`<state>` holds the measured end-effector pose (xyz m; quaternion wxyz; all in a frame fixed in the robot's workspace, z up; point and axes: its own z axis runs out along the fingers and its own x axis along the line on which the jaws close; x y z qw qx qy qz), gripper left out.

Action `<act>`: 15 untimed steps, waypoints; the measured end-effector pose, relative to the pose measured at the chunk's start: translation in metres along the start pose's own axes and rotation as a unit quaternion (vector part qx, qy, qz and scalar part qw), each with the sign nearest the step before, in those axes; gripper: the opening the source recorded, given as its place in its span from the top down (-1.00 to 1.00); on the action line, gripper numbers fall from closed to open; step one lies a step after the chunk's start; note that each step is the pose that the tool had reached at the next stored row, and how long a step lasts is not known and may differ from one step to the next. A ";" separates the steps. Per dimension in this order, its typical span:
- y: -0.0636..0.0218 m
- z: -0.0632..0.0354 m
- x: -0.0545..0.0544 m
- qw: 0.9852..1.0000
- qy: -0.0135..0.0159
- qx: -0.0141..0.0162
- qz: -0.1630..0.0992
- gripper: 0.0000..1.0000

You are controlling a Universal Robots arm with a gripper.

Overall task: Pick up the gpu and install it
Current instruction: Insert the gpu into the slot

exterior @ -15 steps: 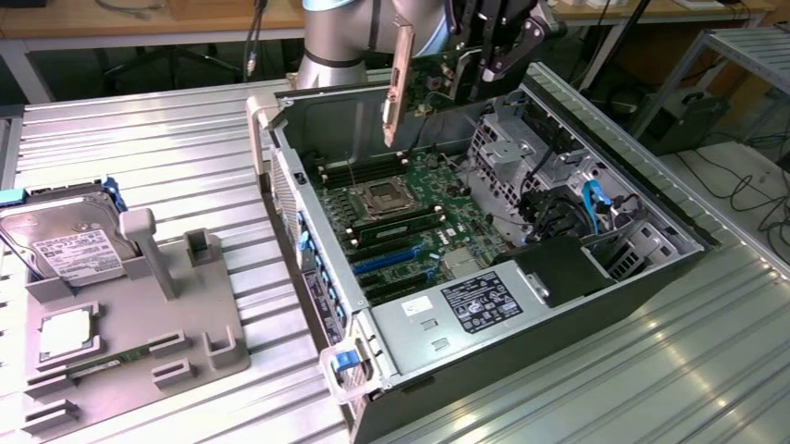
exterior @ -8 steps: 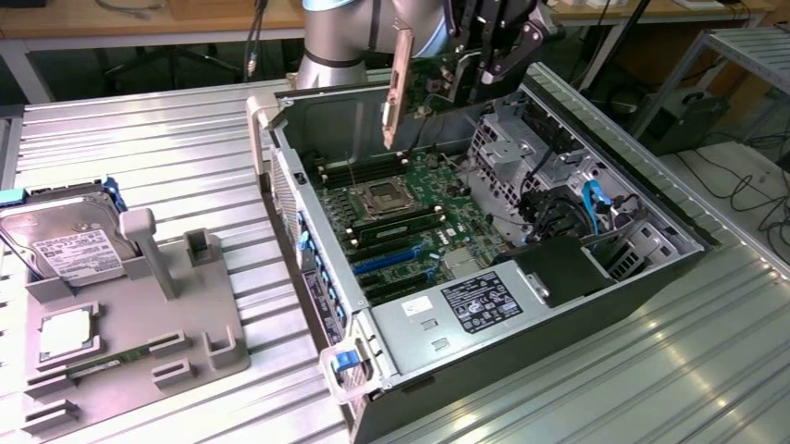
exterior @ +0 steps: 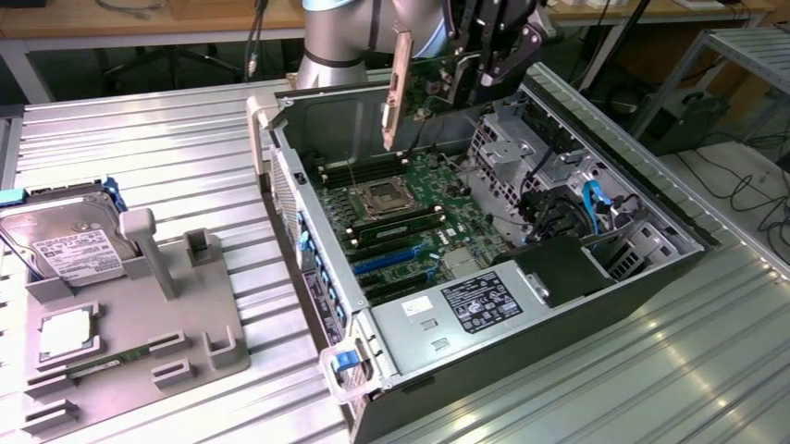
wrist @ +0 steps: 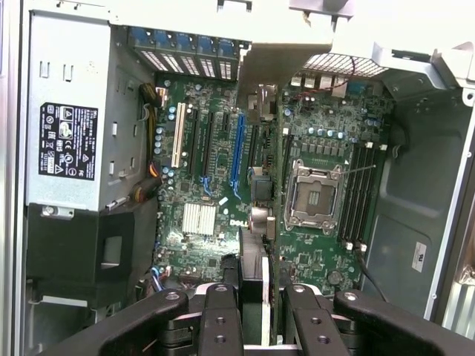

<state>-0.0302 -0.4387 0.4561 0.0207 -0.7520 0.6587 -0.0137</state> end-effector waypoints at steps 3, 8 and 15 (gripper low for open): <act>0.0000 0.0010 0.000 1.000 0.000 0.000 0.000 0.44; 0.0001 0.0031 0.000 1.000 0.000 0.000 0.000 0.44; 0.0003 0.0058 0.000 1.000 0.000 0.000 0.000 0.44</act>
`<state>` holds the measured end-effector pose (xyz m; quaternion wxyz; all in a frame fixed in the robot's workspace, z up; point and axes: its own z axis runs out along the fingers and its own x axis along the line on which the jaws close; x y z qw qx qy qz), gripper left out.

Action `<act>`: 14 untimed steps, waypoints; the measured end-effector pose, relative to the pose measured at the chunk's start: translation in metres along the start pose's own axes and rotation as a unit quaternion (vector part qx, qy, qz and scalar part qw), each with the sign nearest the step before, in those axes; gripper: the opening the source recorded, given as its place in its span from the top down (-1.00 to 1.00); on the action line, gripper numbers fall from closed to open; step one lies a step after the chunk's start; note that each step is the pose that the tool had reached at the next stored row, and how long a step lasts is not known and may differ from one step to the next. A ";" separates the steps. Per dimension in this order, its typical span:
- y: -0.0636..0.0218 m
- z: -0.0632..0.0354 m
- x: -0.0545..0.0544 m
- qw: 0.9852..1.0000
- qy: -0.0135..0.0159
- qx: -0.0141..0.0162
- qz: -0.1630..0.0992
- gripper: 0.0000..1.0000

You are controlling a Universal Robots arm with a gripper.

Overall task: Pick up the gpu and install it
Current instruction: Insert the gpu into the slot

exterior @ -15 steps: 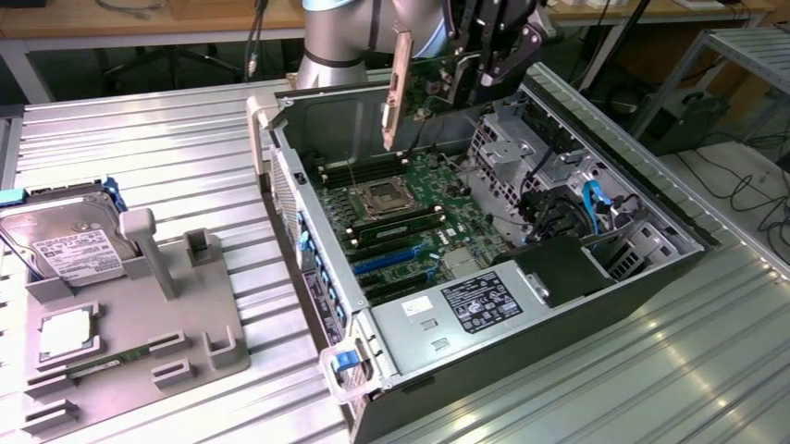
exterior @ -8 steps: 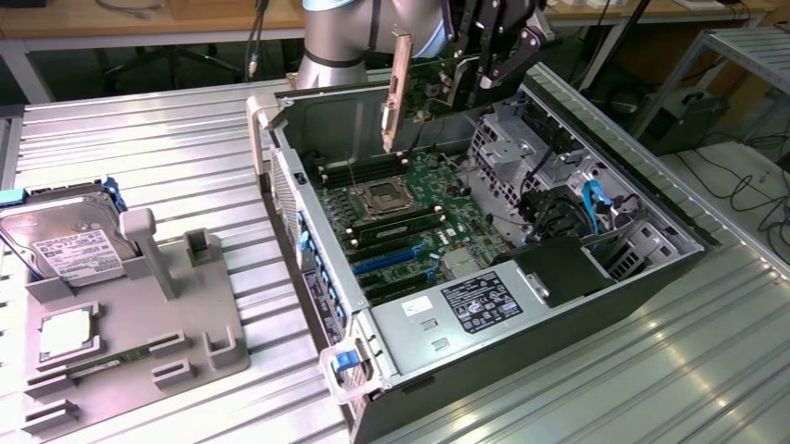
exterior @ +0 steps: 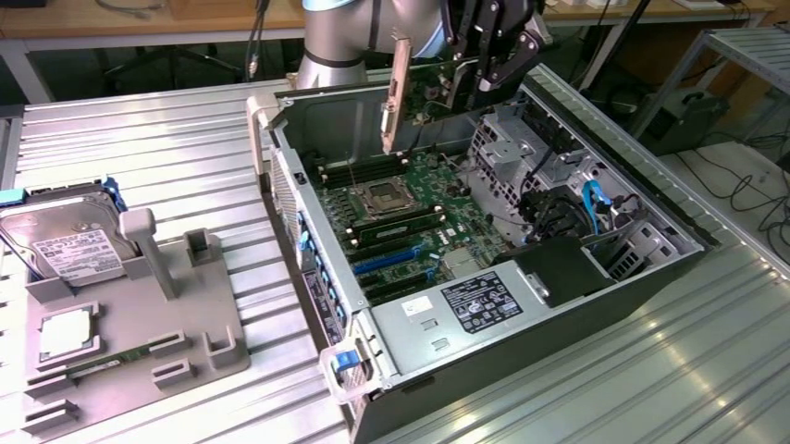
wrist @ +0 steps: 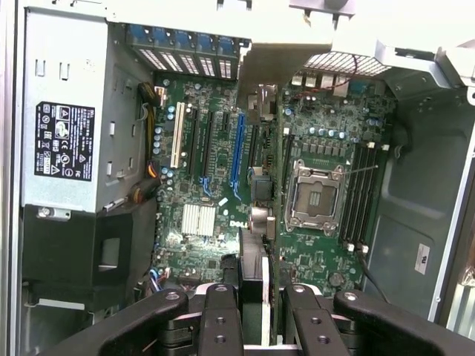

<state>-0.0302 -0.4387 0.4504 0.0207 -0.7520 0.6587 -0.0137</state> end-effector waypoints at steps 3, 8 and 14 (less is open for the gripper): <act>0.0001 0.0011 0.000 1.000 0.000 0.000 0.000 0.44; 0.0001 0.0026 0.000 1.000 0.000 0.000 0.000 0.44; 0.0004 0.0086 0.000 1.000 0.000 0.000 0.008 0.44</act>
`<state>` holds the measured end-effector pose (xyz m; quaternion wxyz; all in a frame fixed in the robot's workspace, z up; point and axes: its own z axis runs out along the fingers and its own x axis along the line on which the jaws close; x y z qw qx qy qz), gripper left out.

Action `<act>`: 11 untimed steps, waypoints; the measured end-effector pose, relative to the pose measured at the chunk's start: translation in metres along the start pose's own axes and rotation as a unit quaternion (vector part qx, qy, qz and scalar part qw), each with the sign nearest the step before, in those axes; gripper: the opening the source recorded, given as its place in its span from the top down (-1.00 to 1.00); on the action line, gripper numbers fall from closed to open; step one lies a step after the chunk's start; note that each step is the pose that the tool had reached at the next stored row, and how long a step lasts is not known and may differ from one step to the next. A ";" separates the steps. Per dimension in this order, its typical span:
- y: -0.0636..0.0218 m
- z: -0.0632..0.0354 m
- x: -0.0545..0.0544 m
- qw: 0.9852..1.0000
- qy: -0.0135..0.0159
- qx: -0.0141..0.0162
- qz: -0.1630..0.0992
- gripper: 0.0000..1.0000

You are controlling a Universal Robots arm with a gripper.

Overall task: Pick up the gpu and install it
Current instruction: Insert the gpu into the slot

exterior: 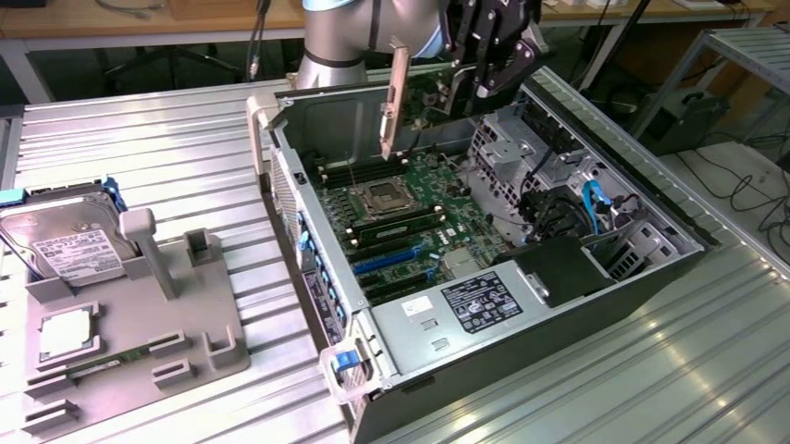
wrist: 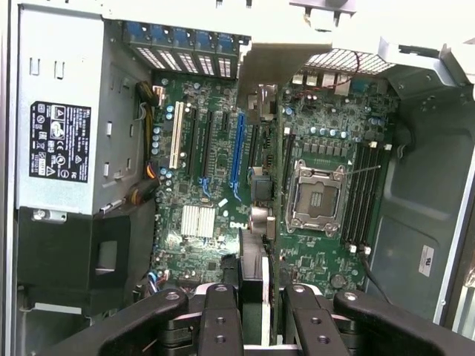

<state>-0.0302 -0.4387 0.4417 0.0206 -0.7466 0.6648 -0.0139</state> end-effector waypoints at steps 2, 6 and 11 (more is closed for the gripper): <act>0.0003 0.0036 0.000 1.000 0.000 0.000 0.010 0.44; 0.0005 0.0082 0.000 1.000 0.001 0.000 0.014 0.44; 0.0006 0.0111 0.000 1.000 0.002 0.000 0.014 0.44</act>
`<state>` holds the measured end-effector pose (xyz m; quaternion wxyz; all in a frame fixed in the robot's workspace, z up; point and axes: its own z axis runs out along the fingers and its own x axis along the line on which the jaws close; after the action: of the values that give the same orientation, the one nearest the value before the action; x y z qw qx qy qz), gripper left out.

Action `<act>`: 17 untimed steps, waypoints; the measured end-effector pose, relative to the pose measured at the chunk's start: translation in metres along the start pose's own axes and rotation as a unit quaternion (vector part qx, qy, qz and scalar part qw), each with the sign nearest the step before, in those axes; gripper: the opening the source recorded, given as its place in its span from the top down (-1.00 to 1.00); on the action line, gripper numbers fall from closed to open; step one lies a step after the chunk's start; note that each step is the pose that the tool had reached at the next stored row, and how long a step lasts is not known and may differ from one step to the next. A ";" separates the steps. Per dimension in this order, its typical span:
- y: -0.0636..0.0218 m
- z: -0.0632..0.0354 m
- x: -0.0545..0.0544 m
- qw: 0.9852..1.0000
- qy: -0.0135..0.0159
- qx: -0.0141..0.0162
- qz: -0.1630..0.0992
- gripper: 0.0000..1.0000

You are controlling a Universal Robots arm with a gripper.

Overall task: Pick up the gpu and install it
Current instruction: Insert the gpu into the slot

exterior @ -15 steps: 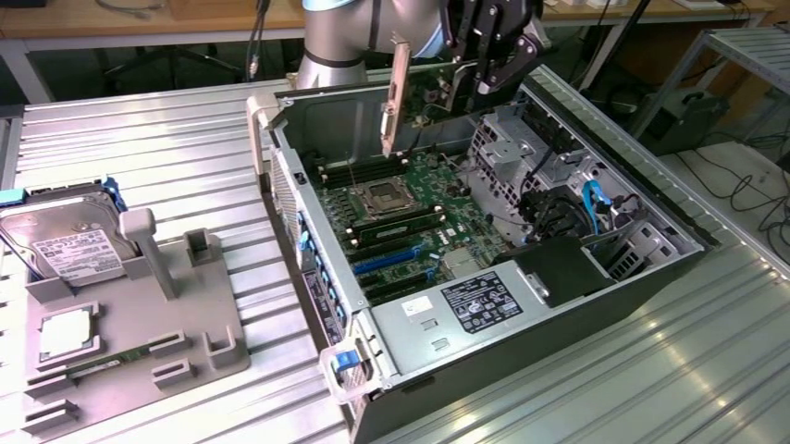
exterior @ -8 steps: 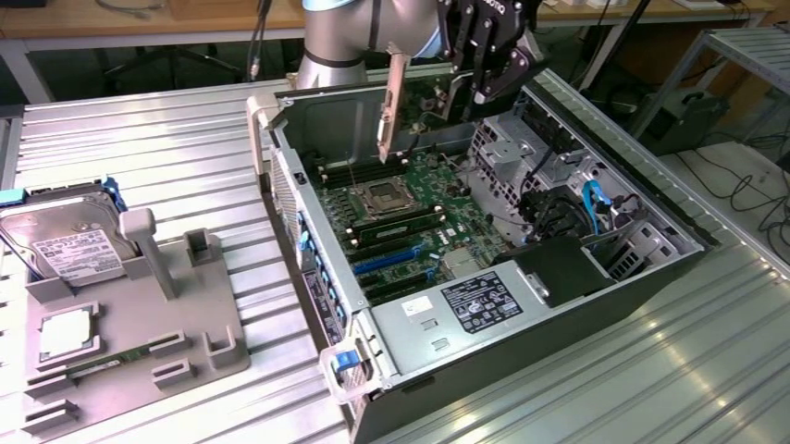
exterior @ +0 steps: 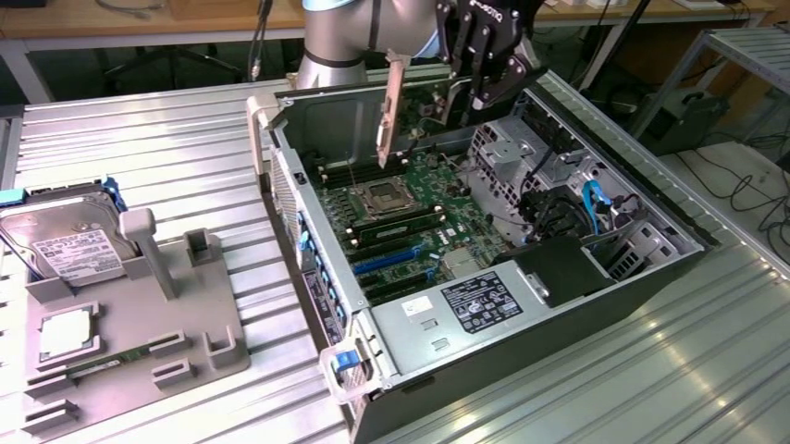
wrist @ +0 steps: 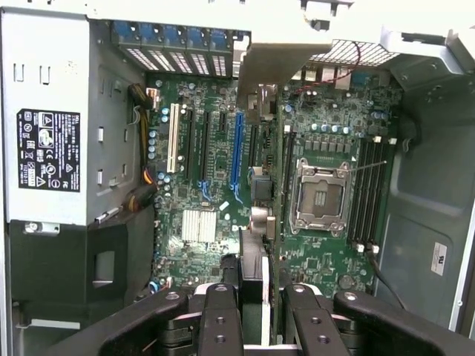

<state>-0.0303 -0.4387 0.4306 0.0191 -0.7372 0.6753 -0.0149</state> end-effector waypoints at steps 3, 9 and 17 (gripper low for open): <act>0.0001 0.0014 0.000 1.000 0.000 0.000 0.000 0.44; 0.0002 0.0035 0.000 1.000 0.000 0.000 0.000 0.44; 0.0007 0.0065 0.000 1.000 0.000 0.000 0.000 0.44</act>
<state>-0.0307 -0.4387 0.4241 0.0190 -0.7370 0.6755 -0.0149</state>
